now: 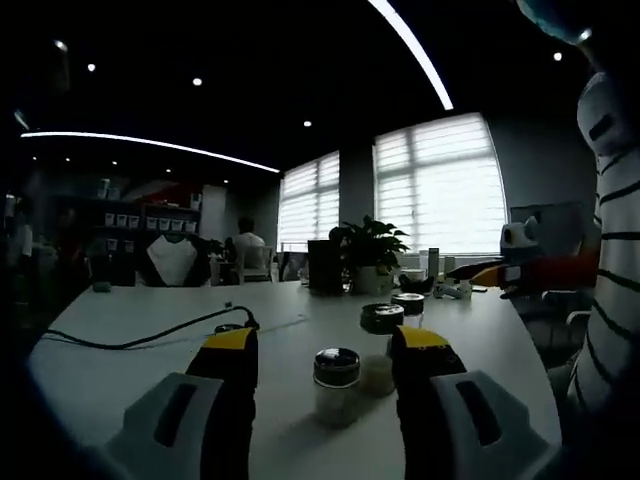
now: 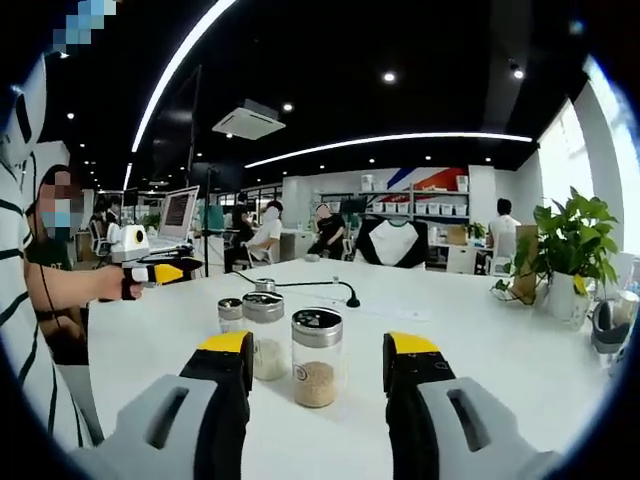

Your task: Rotate the seasoning bottle until the label or dispensing opening points toward the visible target arrow and the bottle remains upright within the marked orientation range

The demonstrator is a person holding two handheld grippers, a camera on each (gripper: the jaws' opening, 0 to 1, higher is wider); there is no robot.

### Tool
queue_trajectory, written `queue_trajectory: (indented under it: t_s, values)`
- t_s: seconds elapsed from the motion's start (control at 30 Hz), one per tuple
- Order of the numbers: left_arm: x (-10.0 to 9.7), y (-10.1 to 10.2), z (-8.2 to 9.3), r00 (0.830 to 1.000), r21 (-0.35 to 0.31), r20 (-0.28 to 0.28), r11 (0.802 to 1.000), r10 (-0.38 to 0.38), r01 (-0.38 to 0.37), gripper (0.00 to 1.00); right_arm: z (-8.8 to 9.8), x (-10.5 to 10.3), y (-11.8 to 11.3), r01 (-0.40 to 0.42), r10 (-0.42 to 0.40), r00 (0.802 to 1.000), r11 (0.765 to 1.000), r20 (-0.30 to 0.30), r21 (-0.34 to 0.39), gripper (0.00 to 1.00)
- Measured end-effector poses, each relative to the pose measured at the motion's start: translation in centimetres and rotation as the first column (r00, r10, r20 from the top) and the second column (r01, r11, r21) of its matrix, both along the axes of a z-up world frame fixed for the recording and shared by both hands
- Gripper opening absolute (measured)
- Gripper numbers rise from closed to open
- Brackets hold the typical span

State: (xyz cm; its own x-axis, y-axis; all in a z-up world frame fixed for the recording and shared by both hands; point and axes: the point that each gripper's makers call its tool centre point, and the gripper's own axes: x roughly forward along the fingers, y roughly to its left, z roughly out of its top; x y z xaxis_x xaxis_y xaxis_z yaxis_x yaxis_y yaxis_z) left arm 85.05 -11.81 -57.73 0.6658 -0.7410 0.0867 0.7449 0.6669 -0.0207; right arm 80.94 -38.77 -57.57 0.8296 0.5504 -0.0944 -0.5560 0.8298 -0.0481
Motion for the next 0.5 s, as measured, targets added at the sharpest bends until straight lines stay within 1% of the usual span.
queue_trajectory:
  t_s: [0.03,0.07,0.1,0.23,0.3,0.33,0.37,0.4,0.43,0.47,0.5]
  values:
    - [0.0,0.2,0.0,1.000,0.005,0.004,1.000,0.012,-0.012,0.60,0.1,0.0,0.1,0.001,-0.001,1.000,1.000,-0.001,0.007,0.57]
    - [-0.2,0.3,0.1,1.000,0.004,0.001,1.000,0.016,-0.016,0.63,0.4,0.0,0.2,0.000,0.000,1.000,1.000,0.006,0.029,0.59]
    - [-0.3,0.5,0.1,1.000,0.004,0.000,1.000,0.027,-0.027,0.67,0.7,0.1,0.3,0.001,-0.002,1.000,0.999,0.013,0.041,0.62]
    - [-0.6,1.2,0.0,0.998,0.010,-0.002,0.998,0.067,-0.067,0.76,0.5,0.4,0.2,0.012,-0.012,1.000,0.999,0.010,0.030,0.76]
    - [-0.8,1.6,0.1,0.996,0.022,0.002,0.996,0.089,-0.089,0.82,0.5,0.5,0.3,0.013,-0.014,1.000,1.000,0.016,0.027,0.81]
    - [-0.9,2.0,0.1,0.994,0.015,-0.003,0.994,0.107,-0.107,0.85,0.3,0.6,0.3,0.017,-0.017,1.000,0.999,0.014,0.028,0.84]
    - [-0.9,2.2,0.1,0.993,0.013,-0.006,0.993,0.118,-0.118,0.89,0.2,0.7,0.3,0.018,-0.019,1.000,0.999,0.011,0.028,0.88]
    - [-0.9,2.5,0.1,0.991,0.017,-0.003,0.991,0.134,-0.134,0.95,0.0,0.7,0.5,0.013,-0.014,1.000,0.999,0.009,0.033,0.95]
    - [-1.0,2.9,0.2,0.989,0.025,0.013,0.988,0.150,-0.150,0.97,0.0,0.7,0.9,-0.002,0.002,1.000,0.999,0.002,0.044,1.00]
    - [-1.1,3.1,0.2,0.988,0.029,0.020,0.988,0.154,-0.155,0.97,-0.2,0.7,0.8,0.002,-0.002,1.000,0.999,0.000,0.034,0.99]
    - [-1.2,3.5,0.1,0.987,0.030,0.018,0.986,0.161,-0.162,0.97,-0.5,0.4,1.1,-0.007,0.007,1.000,1.000,0.002,0.002,0.99]
